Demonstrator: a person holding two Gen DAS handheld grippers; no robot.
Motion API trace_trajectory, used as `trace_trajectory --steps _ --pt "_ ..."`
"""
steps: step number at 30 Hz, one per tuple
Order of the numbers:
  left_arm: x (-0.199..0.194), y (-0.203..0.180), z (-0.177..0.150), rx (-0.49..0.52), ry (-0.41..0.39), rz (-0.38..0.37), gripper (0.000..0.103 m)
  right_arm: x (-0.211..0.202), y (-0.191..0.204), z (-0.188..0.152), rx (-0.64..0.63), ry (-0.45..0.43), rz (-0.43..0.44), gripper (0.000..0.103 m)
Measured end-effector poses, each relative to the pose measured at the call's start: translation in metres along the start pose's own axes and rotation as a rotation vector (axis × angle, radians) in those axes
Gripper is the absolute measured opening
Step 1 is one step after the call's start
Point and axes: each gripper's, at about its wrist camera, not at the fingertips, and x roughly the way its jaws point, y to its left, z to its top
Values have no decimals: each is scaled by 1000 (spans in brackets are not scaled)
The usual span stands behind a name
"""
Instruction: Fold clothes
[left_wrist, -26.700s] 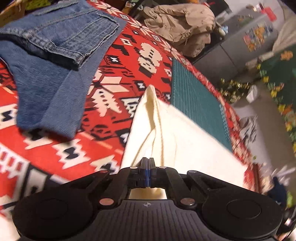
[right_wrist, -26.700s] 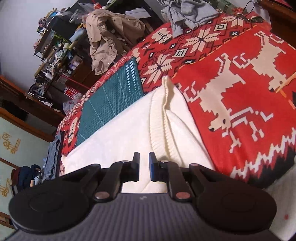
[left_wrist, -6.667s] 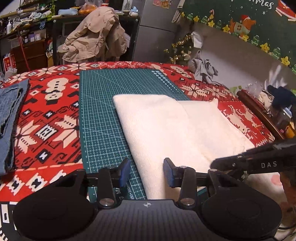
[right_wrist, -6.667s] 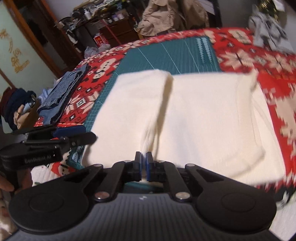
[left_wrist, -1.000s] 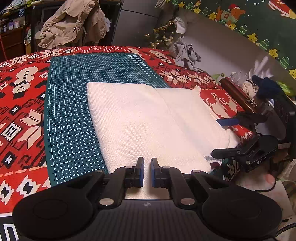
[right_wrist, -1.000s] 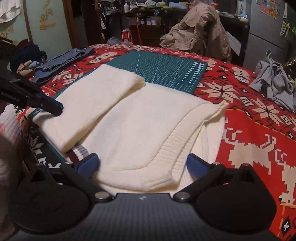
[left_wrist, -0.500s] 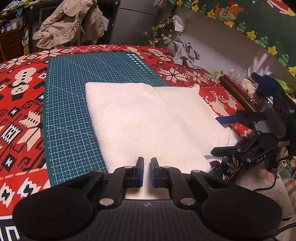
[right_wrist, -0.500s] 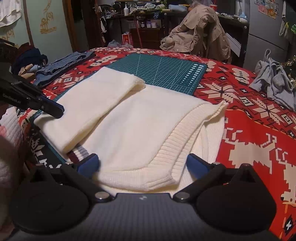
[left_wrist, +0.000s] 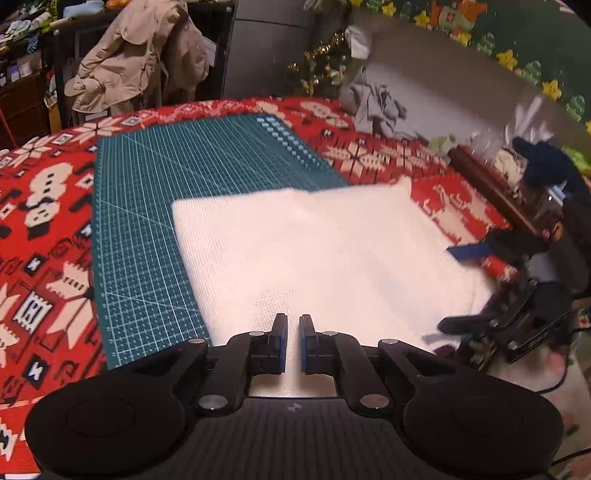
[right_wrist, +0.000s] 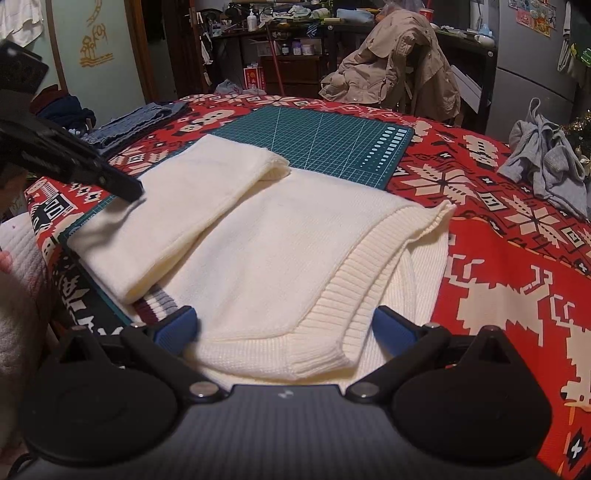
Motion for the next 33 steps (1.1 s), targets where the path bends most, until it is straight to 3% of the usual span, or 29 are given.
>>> trace_trajectory --steps 14,19,21,25,33 --pt "-35 1 -30 -45 96 -74 6 0 0 1 0 1 -1 102" --pt "-44 -2 0 1 15 -81 6 0 1 0 0 1 -2 102" --pt "-35 -1 18 18 -25 -64 6 0 1 0 0 2 -2 102" --pt "5 8 40 11 -15 -41 6 0 1 0 -1 2 -1 102" --pt "41 -19 31 40 22 -120 6 0 1 0 -2 3 0 102"
